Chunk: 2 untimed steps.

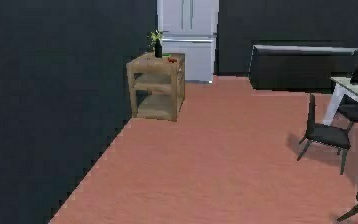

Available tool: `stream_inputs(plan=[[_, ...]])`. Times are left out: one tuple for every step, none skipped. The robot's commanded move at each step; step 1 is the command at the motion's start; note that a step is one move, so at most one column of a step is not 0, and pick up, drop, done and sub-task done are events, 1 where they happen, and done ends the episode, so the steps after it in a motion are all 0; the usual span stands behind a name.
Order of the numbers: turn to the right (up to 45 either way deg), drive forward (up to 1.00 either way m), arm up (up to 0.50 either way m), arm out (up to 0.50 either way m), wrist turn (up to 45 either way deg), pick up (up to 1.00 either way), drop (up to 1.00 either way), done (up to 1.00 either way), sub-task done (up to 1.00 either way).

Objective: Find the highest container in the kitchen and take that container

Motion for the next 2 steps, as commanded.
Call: stream_inputs(plan=[[45.0,0.0,0.0,0.0,0.0,0.0,0.0,0.0,0.0],[45.0,0.0,0.0,0.0,0.0,0.0,0.0,0.0,0.0]])
